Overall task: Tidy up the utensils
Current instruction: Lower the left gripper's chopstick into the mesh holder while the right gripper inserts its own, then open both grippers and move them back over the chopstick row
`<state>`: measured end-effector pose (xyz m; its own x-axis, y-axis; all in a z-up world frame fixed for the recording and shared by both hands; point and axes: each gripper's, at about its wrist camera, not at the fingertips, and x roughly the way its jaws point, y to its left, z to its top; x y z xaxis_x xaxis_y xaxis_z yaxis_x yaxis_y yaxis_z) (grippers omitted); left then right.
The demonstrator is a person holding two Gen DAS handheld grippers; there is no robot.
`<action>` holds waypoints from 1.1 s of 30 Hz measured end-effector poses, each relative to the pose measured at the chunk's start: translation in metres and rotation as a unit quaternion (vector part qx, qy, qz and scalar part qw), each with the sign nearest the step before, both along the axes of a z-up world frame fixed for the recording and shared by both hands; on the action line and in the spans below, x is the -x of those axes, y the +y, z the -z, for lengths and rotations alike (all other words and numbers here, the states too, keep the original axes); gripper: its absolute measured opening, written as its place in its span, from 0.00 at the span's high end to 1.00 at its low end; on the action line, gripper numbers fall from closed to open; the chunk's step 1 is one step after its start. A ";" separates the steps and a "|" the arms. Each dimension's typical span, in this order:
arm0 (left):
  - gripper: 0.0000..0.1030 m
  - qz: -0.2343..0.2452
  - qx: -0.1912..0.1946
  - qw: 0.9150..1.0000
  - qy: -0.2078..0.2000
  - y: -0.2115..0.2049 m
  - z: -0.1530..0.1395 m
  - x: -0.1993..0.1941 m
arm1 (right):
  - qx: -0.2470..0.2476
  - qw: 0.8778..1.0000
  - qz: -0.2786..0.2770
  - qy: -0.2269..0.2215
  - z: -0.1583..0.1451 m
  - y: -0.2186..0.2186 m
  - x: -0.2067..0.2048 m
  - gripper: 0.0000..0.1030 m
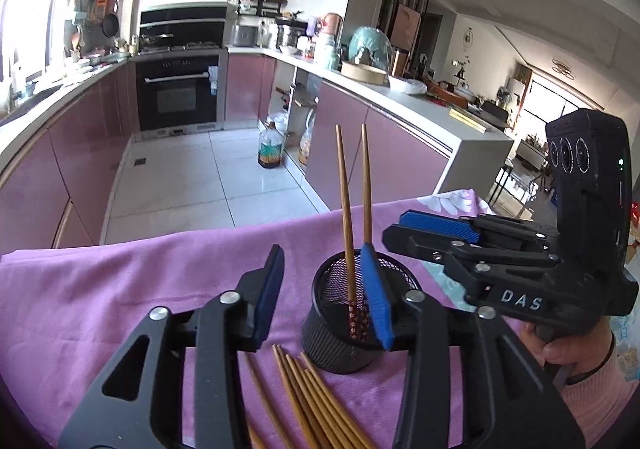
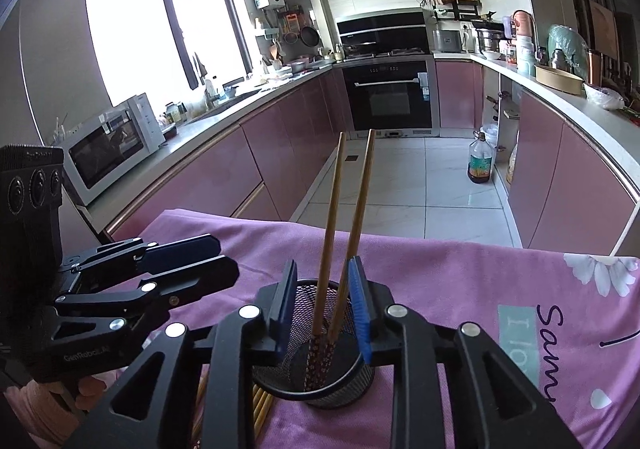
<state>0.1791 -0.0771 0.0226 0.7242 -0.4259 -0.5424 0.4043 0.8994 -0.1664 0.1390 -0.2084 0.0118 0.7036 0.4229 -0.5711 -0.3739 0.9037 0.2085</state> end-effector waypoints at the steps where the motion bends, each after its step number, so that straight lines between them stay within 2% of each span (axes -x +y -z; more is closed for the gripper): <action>1: 0.56 -0.001 0.000 1.000 -0.007 0.003 -0.002 0.005 | -0.004 1.000 -0.001 -0.005 -0.002 -0.001 0.006 0.71; 5: 0.48 -0.012 -0.001 0.999 -0.037 0.019 -0.007 0.030 | -0.019 0.999 -0.017 -0.031 -0.012 0.001 0.028 0.64; 7: 0.39 -0.019 -0.005 0.999 -0.050 0.027 -0.009 0.043 | -0.020 0.998 -0.035 -0.046 -0.017 0.006 0.045 0.58; 9: 0.38 -0.025 -0.013 0.998 -0.061 0.036 -0.008 0.054 | -0.016 0.997 -0.050 -0.056 -0.019 0.012 0.057 0.56; 14: 0.34 -0.041 -0.033 0.997 -0.059 0.053 0.004 0.078 | -0.008 0.996 -0.083 -0.039 -0.002 0.024 0.079 0.52; 20: 0.33 -0.060 -0.050 0.996 -0.029 0.070 0.036 0.099 | 0.005 0.996 -0.084 0.015 0.038 0.030 0.080 0.52; 25: 0.33 -0.075 -0.070 0.995 0.019 0.080 0.070 0.102 | 0.011 0.995 -0.072 0.066 0.070 0.031 0.078 0.52; 33: 0.36 -0.077 -0.081 0.991 0.075 0.078 0.107 0.094 | 0.026 0.993 -0.061 0.097 0.091 0.039 0.082 0.57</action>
<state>0.0850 0.0007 -0.0840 0.6796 -0.2155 -0.7012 0.2418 0.9683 -0.0633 0.0567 -0.1697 -0.0795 0.5235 0.4652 -0.7138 -0.4392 0.8653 0.2418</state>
